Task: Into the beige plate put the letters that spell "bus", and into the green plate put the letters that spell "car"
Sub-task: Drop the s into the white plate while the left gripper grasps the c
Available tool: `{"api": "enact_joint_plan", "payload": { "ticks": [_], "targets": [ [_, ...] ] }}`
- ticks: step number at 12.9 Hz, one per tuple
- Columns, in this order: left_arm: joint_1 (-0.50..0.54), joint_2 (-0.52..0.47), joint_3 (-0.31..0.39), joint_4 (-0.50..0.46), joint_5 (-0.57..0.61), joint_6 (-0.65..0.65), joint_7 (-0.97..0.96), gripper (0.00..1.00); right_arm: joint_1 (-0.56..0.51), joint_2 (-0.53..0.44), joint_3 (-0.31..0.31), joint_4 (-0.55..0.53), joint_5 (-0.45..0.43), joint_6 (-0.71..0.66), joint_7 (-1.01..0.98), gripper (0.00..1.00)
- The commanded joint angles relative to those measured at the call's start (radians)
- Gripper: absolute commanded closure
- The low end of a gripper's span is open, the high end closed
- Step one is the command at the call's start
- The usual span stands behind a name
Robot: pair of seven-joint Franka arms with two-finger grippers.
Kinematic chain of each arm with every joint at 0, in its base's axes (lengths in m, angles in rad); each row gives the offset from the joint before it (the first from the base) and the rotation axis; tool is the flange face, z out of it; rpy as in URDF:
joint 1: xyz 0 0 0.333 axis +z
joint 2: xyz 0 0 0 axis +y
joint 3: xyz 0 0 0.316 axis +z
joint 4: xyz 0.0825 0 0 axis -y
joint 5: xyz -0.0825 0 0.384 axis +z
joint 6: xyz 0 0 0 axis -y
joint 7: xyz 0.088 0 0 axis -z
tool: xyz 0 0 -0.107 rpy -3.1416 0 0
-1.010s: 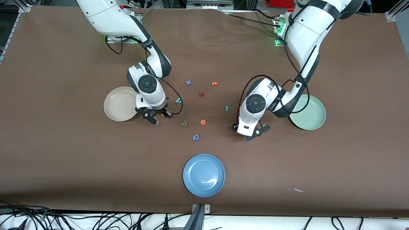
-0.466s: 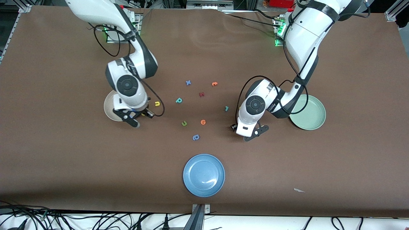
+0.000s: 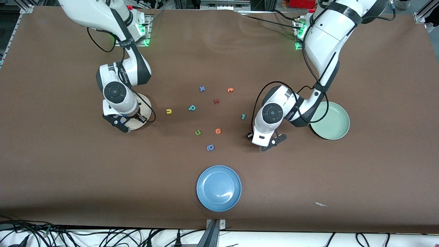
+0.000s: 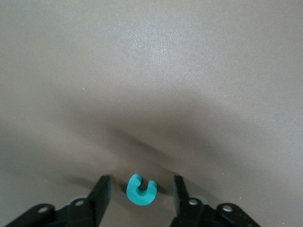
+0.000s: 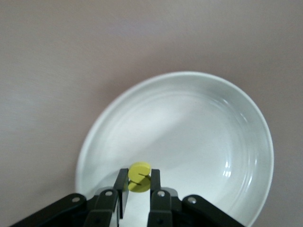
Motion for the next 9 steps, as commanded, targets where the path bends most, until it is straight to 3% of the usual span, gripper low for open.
{"api": "enact_joint_plan", "payload": {
  "ticks": [1,2,5,9],
  "targets": [
    [-0.008,0.011,0.004,0.025,-0.026,-0.006,0.018,0.45,0.008,-0.060,-0.009,-0.056,-0.013,0.019,0.001,0.06],
    [-0.008,0.011,0.004,0.025,-0.026,-0.006,0.017,0.47,0.008,-0.069,-0.009,-0.055,-0.013,0.016,-0.002,0.00],
    [-0.008,0.011,0.004,0.025,-0.026,-0.006,0.017,0.54,0.009,-0.109,-0.004,-0.016,-0.002,-0.079,-0.008,0.01],
    [-0.014,0.011,0.004,0.025,-0.027,-0.006,0.008,0.70,0.015,-0.077,0.097,0.074,0.041,-0.105,0.166,0.05]
  ]
}}
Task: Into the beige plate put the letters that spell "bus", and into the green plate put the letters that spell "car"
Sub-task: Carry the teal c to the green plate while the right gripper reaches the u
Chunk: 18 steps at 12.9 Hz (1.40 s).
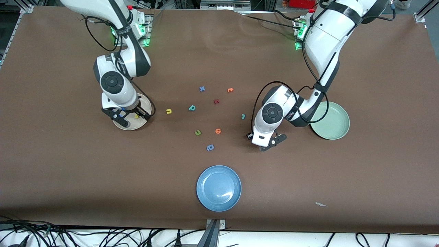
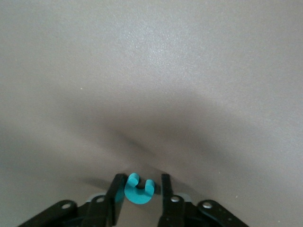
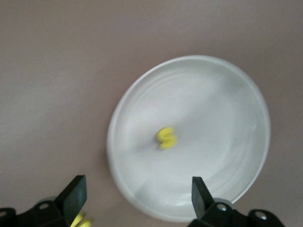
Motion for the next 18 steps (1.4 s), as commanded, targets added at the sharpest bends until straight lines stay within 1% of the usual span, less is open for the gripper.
{"api": "enact_joint_plan", "payload": {
  "ticks": [1,2,3,4,5,6,8,9,11,12,14,16,18],
  "targets": [
    [-0.013,0.010,0.007,0.021,-0.040,-0.008,0.008,0.79,0.010,0.057,0.057,0.082,0.022,-0.017,0.161,0.05],
    [-0.013,0.010,0.007,0.021,-0.046,-0.008,0.008,0.85,0.010,0.091,0.080,0.116,0.022,-0.016,0.214,0.09],
    [-0.013,0.009,0.007,0.022,-0.048,-0.008,0.008,0.87,0.013,0.111,0.106,0.139,0.022,-0.016,0.264,0.21],
    [-0.010,0.001,0.007,0.022,-0.051,-0.014,0.014,0.87,0.018,0.129,0.117,0.150,0.022,-0.011,0.303,0.33],
    [0.001,-0.011,0.005,0.021,-0.051,-0.020,0.019,0.86,0.021,0.143,0.120,0.150,0.023,0.009,0.314,0.41],
    [0.007,-0.031,0.005,0.021,-0.053,-0.030,0.019,0.86,0.021,0.157,0.120,0.147,0.028,0.030,0.317,0.43],
    [0.033,-0.077,0.005,0.019,-0.057,-0.086,0.066,0.86,0.022,0.171,0.120,0.130,0.057,0.059,0.331,0.43],
    [0.056,-0.103,0.005,0.021,-0.083,-0.144,0.116,0.86,0.022,0.171,0.120,0.111,0.057,0.070,0.331,0.43],
    [0.110,-0.173,0.007,0.015,-0.164,-0.291,0.277,0.86,0.022,0.174,0.120,0.072,0.059,0.139,0.343,0.43],
    [0.146,-0.209,0.007,0.007,-0.186,-0.375,0.360,0.86,0.022,0.175,0.120,0.066,0.057,0.147,0.357,0.43],
    [0.220,-0.264,0.007,0.001,-0.189,-0.537,0.527,0.85,0.024,0.174,0.128,0.055,0.059,0.147,0.360,0.43],
    [0.315,-0.312,0.007,-0.023,-0.189,-0.612,0.685,0.85,0.024,0.165,0.137,0.034,0.059,0.151,0.362,0.44],
    [0.412,-0.345,0.008,-0.082,-0.178,-0.616,0.831,0.85,0.024,0.159,0.160,0.032,0.057,0.151,0.390,0.45]
  ]
}}
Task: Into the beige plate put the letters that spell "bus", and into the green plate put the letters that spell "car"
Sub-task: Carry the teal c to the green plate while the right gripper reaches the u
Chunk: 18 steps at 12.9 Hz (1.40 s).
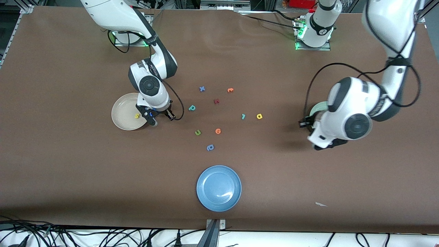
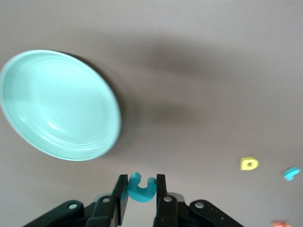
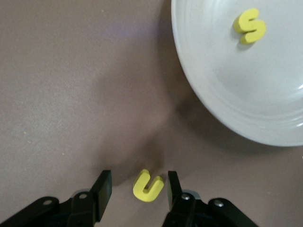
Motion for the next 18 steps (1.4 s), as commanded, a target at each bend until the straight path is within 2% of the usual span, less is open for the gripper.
{"api": "enact_joint_plan", "payload": {
  "ticks": [1,3,5,8,10,12,13,14,15,16,17,18],
  "targets": [
    [0.121,-0.059,-0.003,-0.107,-0.016,0.002,0.194,0.85,0.003,-0.018,0.021,-0.027,0.013,0.019,0.032,0.45],
    [0.202,-0.059,-0.003,-0.142,-0.010,0.006,0.303,0.85,0.003,-0.022,0.020,-0.030,0.013,0.017,0.032,0.46],
    [0.236,-0.053,-0.003,-0.208,0.060,0.047,0.339,0.85,0.000,-0.018,0.018,-0.037,0.013,0.033,0.025,0.46],
    [0.261,-0.047,-0.003,-0.330,0.074,0.244,0.348,0.83,0.000,-0.018,0.016,-0.054,0.013,0.050,0.021,0.47],
    [0.264,-0.032,0.004,-0.369,0.074,0.303,0.345,0.83,-0.002,-0.020,0.015,-0.067,0.013,0.060,0.016,0.48],
    [0.264,-0.007,0.007,-0.372,0.077,0.315,0.336,0.80,-0.002,-0.021,0.013,-0.067,0.013,0.060,0.015,0.57],
    [0.270,-0.005,0.007,-0.372,0.077,0.315,0.336,0.73,-0.004,-0.022,0.012,-0.067,0.013,0.060,0.015,0.58],
    [0.272,-0.005,0.007,-0.371,0.074,0.315,0.336,0.61,-0.004,-0.022,0.004,-0.065,0.013,0.062,0.012,0.59],
    [0.272,-0.007,0.006,-0.368,0.074,0.315,0.336,0.44,-0.004,-0.020,0.004,-0.067,0.013,0.062,0.007,0.59],
    [0.272,-0.015,0.006,-0.363,0.074,0.314,0.336,0.17,-0.005,-0.020,0.004,-0.065,0.013,0.062,0.007,0.61],
    [0.272,-0.031,0.004,-0.355,0.073,0.308,0.331,0.00,-0.005,-0.020,0.003,-0.067,0.013,0.062,0.005,0.66],
    [0.272,-0.060,-0.003,-0.354,0.059,0.305,0.325,0.00,-0.005,-0.020,0.001,-0.067,0.013,0.062,0.005,0.73]
  ]
}}
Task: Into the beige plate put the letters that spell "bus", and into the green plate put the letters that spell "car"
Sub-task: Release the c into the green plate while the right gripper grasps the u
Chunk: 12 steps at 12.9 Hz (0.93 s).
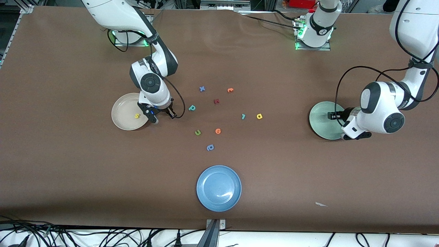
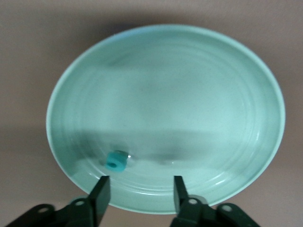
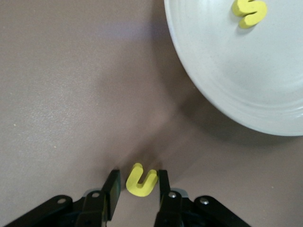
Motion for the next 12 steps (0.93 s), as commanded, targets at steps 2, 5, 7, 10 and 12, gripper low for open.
{"api": "enact_joint_plan", "payload": {
  "ticks": [2,5,7,10,12],
  "targets": [
    [-0.003,-0.110,-0.050,0.009,-0.054,-0.019,-0.059,0.00,-0.003,-0.015,-0.006,-0.031,0.013,0.014,-0.013,0.81],
    [-0.006,-0.131,-0.180,0.012,-0.101,-0.026,-0.230,0.00,-0.003,-0.042,-0.006,-0.025,0.013,-0.006,-0.022,0.83],
    [-0.011,-0.127,-0.271,0.012,-0.101,0.016,-0.382,0.00,-0.003,-0.099,-0.006,-0.021,0.013,-0.093,-0.045,0.83],
    [-0.064,-0.069,-0.337,0.002,-0.099,0.182,-0.623,0.00,-0.003,-0.200,-0.072,-0.023,0.013,-0.273,-0.192,0.83],
    [-0.145,-0.014,-0.333,-0.001,-0.092,0.285,-0.751,0.02,-0.005,-0.240,-0.136,-0.032,0.013,-0.342,-0.299,0.83]
  ]
}}
